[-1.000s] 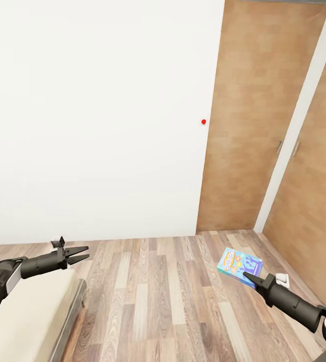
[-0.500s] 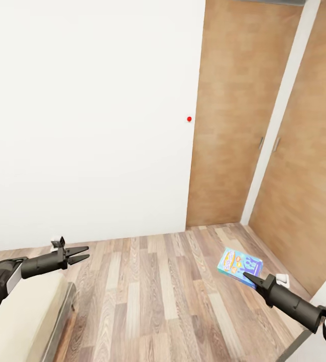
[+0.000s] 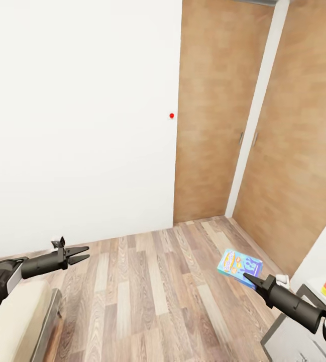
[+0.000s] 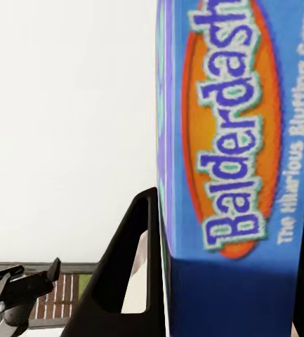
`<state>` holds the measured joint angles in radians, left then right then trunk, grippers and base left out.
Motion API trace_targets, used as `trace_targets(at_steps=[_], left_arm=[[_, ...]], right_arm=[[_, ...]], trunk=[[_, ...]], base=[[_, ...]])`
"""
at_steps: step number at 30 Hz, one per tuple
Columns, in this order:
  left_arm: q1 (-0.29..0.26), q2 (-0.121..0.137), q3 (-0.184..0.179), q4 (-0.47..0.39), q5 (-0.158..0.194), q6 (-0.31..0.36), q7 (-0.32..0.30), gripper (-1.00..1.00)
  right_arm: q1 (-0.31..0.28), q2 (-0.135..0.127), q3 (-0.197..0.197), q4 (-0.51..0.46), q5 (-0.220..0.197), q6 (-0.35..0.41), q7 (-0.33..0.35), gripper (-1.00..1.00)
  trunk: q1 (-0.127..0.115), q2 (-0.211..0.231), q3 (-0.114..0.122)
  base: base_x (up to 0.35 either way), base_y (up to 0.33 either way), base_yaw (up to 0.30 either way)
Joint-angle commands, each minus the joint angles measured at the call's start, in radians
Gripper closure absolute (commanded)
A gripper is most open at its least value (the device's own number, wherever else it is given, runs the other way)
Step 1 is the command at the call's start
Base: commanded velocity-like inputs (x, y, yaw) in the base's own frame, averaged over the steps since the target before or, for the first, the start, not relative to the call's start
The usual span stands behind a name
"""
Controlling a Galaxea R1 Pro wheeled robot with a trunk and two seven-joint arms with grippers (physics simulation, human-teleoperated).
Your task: Put all the toys in the child's room - the three board games (two on the bed and one on the table), the two jigsaw puzzles on the table, and the tennis ball on the table - inside the toy box on the table in the child's room.
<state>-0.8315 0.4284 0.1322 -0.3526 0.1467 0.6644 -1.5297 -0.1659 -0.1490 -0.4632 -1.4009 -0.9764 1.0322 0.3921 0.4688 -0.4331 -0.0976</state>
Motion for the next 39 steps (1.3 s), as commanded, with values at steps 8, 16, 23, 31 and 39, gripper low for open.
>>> trace_targets(at_steps=[8,16,23,31,39], left_arm=[[-0.001,0.003,0.001,0.0,-0.001,0.011,-0.001,-1.0],[-0.001,0.004,0.002,0.0,-0.001,0.011,-0.003,-1.0],[-0.001,0.003,0.002,0.0,-0.001,0.011,0.0,-1.0],[-0.001,0.004,0.002,0.0,-0.001,0.011,-0.001,-1.0],[-0.001,0.006,0.003,0.0,-0.001,0.011,-0.001,-1.0]], right_arm=[[-0.001,0.0,-0.001,0.006,0.007,0.004,0.011,1.0],[-0.001,0.002,0.001,0.007,0.007,0.003,0.01,1.0],[-0.001,0.002,0.001,0.007,0.007,0.002,0.006,1.0],[-0.001,0.002,0.001,0.007,0.007,0.003,0.006,1.0],[-0.001,0.002,0.001,0.007,0.007,0.002,0.005,1.0]], trunk=[[0.001,-0.002,-0.01],[0.001,-0.002,-0.016],[0.001,-0.002,-0.021],[0.001,-0.002,-0.025],[0.001,-0.002,-0.029]], base=[[0.0,0.0,-0.221],[0.0,0.0,-0.249],[0.0,0.0,-0.256],[0.0,0.0,-0.257],[0.0,0.0,-0.258]])
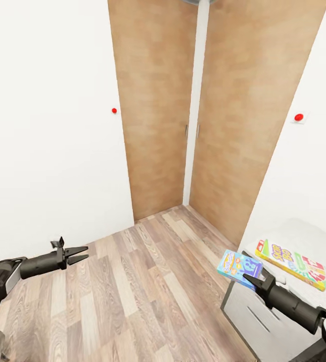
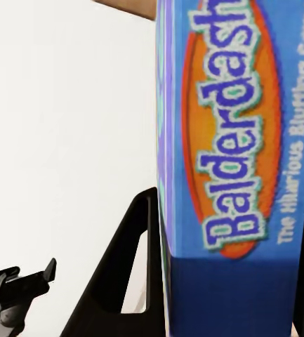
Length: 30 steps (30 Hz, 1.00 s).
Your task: Put all the toys in the child's room - the three board games (two on the bed and one on the table), the two jigsaw puzzles on the table, and the tennis ball on the table - inside the toy box on the table in the child's room.
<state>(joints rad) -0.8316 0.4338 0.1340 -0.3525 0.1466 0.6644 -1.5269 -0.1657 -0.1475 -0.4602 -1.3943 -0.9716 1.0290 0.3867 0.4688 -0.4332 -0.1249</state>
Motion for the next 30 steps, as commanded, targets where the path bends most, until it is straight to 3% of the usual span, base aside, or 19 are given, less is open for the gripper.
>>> trace_targets(at_steps=[1,30], left_arm=[[-0.001,0.0,0.001,0.0,-0.001,0.011,-0.004,-1.0],[-0.001,0.003,0.004,0.0,-0.001,0.011,-0.007,-1.0]], right_arm=[[-0.001,0.0,-0.002,0.0,0.002,0.005,0.011,1.0],[-0.001,0.002,0.001,0.001,0.005,0.003,0.011,1.0]], trunk=[[0.001,-0.002,-0.003],[0.001,-0.002,-0.017]], base=[[0.0,0.0,-0.258],[0.0,0.033,-0.259]])
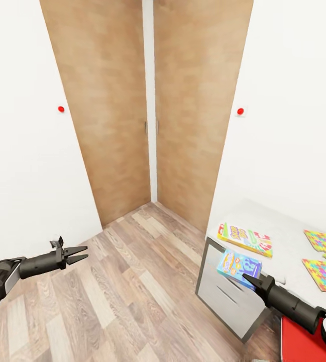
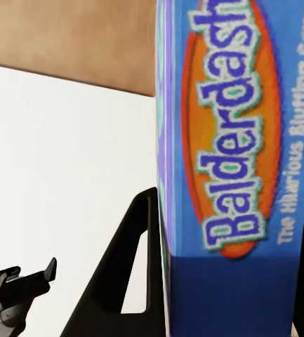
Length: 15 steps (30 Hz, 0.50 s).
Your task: Put all the toys in the child's room - the three board games (two on the bed and one on the table), the two jigsaw puzzles on the table, and the tennis ball on the table - inside the toy box on the table in the child's room.
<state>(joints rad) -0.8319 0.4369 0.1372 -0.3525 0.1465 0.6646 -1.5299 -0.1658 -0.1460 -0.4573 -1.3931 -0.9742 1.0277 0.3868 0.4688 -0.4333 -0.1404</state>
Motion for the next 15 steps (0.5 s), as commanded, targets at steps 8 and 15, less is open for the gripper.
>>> trace_targets(at_steps=[8,15], left_arm=[[-0.001,0.0,0.001,0.0,-0.001,0.01,-0.004,-1.0],[0.0,0.0,0.001,0.0,-0.001,0.011,-0.004,-1.0]], right_arm=[[-0.001,0.0,-0.001,0.0,0.008,0.005,0.01,1.0],[-0.001,0.0,0.0,0.0,0.009,0.005,0.01,1.0]], trunk=[[0.001,-0.002,-0.006],[0.001,-0.002,-0.009]], base=[[0.0,0.004,-0.261],[0.0,0.042,-0.262]])
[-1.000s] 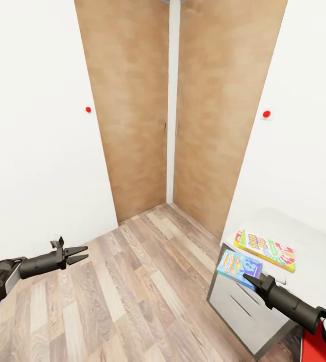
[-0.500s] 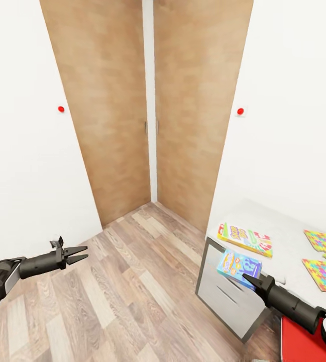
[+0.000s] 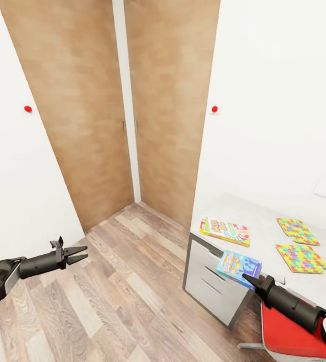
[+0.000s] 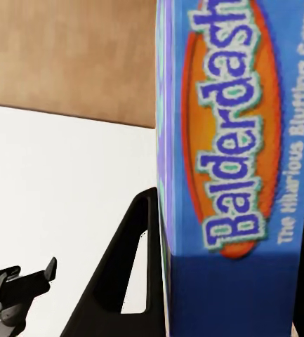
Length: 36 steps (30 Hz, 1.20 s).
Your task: Put all the toys in the child's room - the three board games (two on the bed and one on the table), the two jigsaw puzzles on the table, and the tennis ball on the table - inside the toy box on the table in the child's room.
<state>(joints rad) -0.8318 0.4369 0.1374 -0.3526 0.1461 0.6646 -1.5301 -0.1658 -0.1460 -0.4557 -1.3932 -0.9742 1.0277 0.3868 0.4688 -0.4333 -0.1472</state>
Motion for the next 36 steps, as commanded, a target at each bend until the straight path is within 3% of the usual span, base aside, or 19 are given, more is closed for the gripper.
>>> trace_targets(at_steps=[1,36], left_arm=[[0.0,0.0,0.001,0.0,0.0,0.011,-0.004,-1.0],[-0.001,0.0,0.001,0.0,0.0,0.01,-0.002,-1.0]], right_arm=[[-0.001,0.0,-0.001,0.0,0.009,0.005,0.01,1.0],[-0.001,0.0,-0.001,0.0,0.01,0.003,0.01,1.0]], trunk=[[0.001,-0.002,-0.002],[0.001,-0.002,-0.018]], base=[[0.0,0.141,-0.262],[0.007,0.019,-0.262]])
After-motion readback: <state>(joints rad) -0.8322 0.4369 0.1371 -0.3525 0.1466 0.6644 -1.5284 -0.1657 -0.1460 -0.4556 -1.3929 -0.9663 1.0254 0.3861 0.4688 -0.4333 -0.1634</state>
